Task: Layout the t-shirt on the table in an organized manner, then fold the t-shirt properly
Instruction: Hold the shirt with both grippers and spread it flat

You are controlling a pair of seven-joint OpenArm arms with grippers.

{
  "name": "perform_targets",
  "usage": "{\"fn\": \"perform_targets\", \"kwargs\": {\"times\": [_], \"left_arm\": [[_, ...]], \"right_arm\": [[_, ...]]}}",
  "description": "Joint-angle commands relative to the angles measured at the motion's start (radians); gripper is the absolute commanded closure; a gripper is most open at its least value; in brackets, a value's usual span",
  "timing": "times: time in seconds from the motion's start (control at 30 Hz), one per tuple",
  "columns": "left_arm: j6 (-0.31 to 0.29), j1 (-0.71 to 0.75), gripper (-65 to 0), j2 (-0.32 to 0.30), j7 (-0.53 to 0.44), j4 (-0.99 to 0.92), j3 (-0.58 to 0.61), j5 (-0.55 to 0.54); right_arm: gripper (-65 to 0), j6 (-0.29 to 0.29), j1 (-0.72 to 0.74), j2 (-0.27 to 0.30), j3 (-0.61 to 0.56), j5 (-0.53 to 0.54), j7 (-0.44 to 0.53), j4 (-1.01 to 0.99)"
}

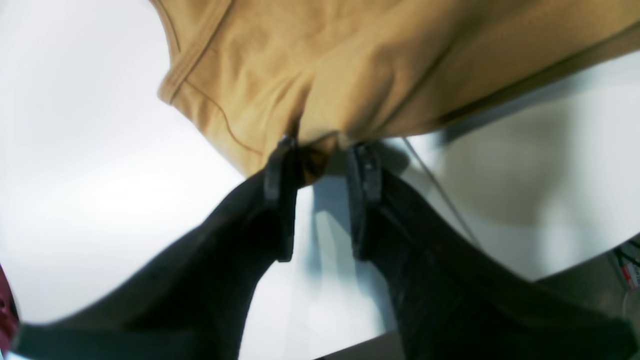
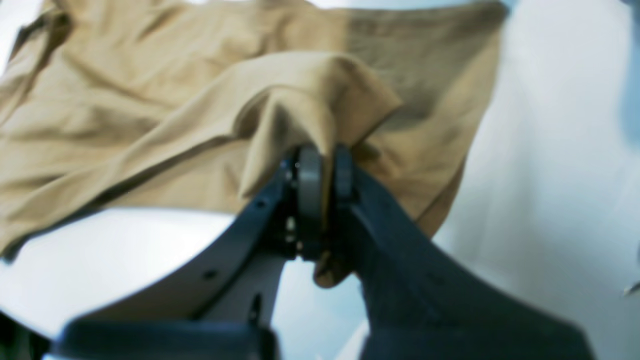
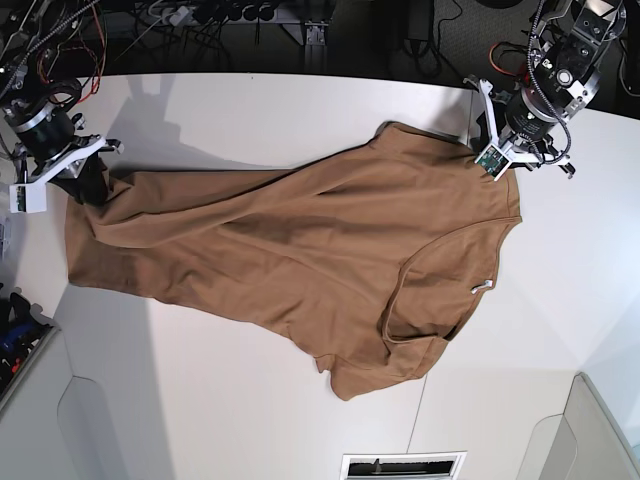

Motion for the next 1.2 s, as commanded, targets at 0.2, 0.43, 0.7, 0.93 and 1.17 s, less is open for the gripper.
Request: {"fn": "perform_targets", "kwargs": {"times": [0.2,0.43,0.7,0.93,1.17], "left_arm": [[0.052,-0.002,-9.2,-0.019,0.02,0.014,-0.007,0.06],[0.053,-0.002,-9.3,-0.02,0.029,0.014,-0.007,0.106],[0.093,-0.002,-9.3,-0.02,0.019,0.015,-0.076,0.131],[0.047,-0.005,-9.3,-0.019,-0.023,0.015,-0.117,0.03],[0.025,-0.002,-9.3,-0.019,-0.012,0.014,-0.117,-0.026]], "right_arm": [[0.0,0.004,-0.188,0.01,0.007,0.023,0.019,0.094],[-45.0,0.006,-0.258,0.011,0.009,0.023,0.034,0.094],[-45.0,-0.016,-0.214,0.01,0.103,0.043,0.148,0.092],[-44.9,-0.016,-0.193,0.01,0.023,-0.032,0.174,0.006],[-35.9,-0.034,-0.18,0.008,-0.076,-0.102,0.168,-0.109]]}}
